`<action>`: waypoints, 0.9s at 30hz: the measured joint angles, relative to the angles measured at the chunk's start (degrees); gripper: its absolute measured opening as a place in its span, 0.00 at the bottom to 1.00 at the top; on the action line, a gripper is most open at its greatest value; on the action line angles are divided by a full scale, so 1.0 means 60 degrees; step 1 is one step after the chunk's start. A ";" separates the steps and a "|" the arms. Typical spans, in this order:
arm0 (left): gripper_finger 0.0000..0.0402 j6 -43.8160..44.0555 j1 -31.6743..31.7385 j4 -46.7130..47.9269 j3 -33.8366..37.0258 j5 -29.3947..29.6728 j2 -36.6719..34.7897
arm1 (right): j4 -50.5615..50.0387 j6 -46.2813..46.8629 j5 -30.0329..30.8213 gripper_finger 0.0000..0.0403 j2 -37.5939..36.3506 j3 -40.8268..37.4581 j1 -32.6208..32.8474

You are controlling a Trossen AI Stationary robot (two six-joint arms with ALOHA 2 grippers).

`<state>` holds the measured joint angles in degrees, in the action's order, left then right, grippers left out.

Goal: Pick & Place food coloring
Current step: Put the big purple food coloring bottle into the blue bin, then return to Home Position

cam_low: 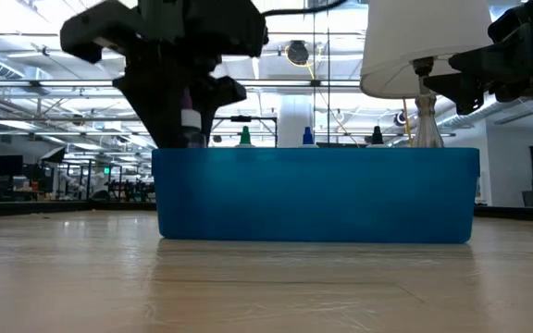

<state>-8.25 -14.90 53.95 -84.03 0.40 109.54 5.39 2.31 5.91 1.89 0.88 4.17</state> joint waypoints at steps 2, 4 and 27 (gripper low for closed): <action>0.35 0.0007 0.0045 -0.0194 0.0160 -0.0068 0.0000 | 0.0000 0.0000 0.0000 0.65 0.0000 -0.0001 0.0002; 0.35 0.0048 0.0045 -0.0334 0.0273 -0.0068 0.0000 | 0.0000 0.0000 0.0000 0.65 0.0000 0.0000 -0.0002; 0.60 0.0733 -0.0129 0.0138 -0.0610 -0.0102 -0.0180 | 0.0000 0.0000 0.0000 0.65 0.0000 -0.0002 0.0002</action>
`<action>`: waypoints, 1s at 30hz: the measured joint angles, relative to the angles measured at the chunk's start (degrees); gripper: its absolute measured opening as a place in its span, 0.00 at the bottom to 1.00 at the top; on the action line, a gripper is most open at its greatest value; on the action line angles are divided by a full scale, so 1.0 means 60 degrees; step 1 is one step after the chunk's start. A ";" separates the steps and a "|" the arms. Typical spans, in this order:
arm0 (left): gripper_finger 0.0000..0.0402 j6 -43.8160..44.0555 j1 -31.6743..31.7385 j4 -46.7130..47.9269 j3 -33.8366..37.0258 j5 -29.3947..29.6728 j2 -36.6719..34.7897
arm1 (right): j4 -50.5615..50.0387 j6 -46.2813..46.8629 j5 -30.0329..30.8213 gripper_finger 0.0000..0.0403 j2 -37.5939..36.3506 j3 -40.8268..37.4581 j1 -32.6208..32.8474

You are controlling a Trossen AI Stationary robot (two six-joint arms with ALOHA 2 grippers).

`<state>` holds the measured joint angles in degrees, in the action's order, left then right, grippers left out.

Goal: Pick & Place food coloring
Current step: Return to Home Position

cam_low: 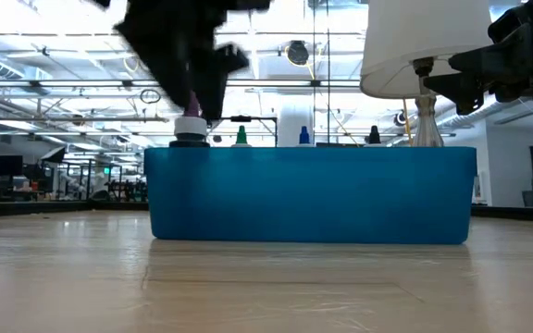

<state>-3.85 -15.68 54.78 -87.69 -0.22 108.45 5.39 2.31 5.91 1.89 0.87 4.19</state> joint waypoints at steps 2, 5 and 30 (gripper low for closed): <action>0.60 -0.0022 0.0008 0.0170 -0.0305 0.0004 -0.0346 | 0.0001 0.0000 0.0000 0.65 0.0004 0.0000 -0.0004; 0.59 -0.0017 0.0095 0.0207 -0.0717 0.0001 -0.1254 | 0.0004 0.0000 0.0000 0.65 0.0004 0.0003 -0.0004; 0.62 0.1324 0.4171 -0.9938 1.1365 0.0847 -1.5498 | 0.0004 0.0000 0.0000 0.65 0.0007 0.0003 -0.0002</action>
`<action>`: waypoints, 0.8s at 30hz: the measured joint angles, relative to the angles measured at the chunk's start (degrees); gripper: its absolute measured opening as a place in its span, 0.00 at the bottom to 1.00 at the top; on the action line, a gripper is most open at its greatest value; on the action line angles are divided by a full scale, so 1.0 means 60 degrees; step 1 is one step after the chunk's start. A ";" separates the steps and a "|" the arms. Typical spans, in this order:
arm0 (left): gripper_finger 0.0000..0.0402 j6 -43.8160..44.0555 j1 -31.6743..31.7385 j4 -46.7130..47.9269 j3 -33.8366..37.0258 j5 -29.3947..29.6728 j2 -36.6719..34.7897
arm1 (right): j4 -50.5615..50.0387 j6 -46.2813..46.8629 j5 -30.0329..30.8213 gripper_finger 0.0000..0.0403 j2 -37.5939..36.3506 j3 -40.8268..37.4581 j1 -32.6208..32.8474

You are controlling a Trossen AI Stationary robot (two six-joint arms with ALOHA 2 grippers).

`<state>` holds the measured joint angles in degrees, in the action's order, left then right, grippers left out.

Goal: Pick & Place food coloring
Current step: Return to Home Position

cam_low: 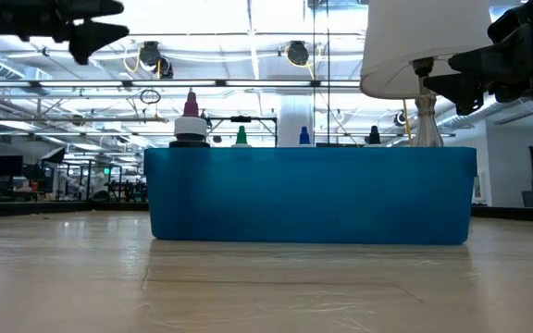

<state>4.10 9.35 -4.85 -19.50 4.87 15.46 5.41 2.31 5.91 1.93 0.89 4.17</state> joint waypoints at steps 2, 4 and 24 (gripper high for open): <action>0.62 0.0059 0.0312 0.0470 0.0064 -0.0030 -0.0451 | 0.0000 0.0000 0.0000 0.65 0.0000 -0.0001 0.0001; 0.62 0.0243 0.0599 0.1025 0.0192 0.0034 -0.0843 | 0.0000 0.0000 0.0000 0.65 0.0000 -0.0004 -0.0002; 0.64 0.0683 0.1768 0.0304 0.3085 -0.0124 -0.2401 | -0.0002 0.0000 0.0000 0.65 0.0000 -0.0002 -0.0002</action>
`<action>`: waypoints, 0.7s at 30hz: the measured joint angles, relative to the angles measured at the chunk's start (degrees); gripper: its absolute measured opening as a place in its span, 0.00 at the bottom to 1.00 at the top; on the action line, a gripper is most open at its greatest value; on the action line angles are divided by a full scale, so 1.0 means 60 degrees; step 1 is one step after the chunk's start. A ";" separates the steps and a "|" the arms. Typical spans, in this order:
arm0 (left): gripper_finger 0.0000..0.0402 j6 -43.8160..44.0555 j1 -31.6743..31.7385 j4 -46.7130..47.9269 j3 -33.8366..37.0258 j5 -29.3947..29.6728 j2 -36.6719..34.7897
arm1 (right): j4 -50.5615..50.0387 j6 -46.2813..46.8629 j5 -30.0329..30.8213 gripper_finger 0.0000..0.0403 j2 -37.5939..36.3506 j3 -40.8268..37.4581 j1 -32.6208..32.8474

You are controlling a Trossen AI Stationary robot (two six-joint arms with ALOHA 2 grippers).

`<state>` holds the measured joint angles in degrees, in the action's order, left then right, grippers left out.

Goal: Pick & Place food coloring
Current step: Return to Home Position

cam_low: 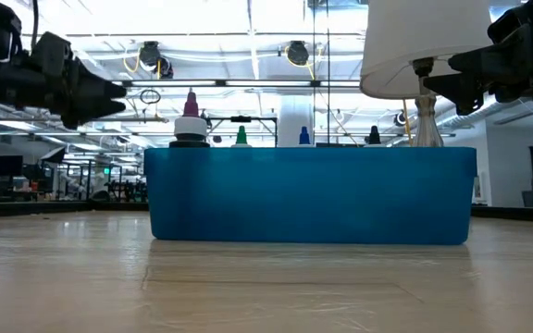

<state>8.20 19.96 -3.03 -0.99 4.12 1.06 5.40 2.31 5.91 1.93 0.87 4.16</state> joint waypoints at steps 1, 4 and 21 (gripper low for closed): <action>0.64 -0.0054 0.0006 0.0032 0.0073 0.0000 0.0000 | -0.0002 0.0000 0.0000 0.65 0.0000 0.0000 0.0002; 0.64 -0.0209 0.0003 0.0207 0.0058 0.0016 0.0004 | -0.0002 0.0000 0.0000 0.65 0.0000 -0.0002 0.0003; 0.66 -0.0318 0.0002 -0.0054 0.0069 -0.0185 0.0007 | -0.0002 0.0000 0.0000 0.65 0.0004 0.0002 0.0001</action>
<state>6.29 19.97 -3.35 -0.58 3.01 1.10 5.39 2.31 5.91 1.96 0.88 4.17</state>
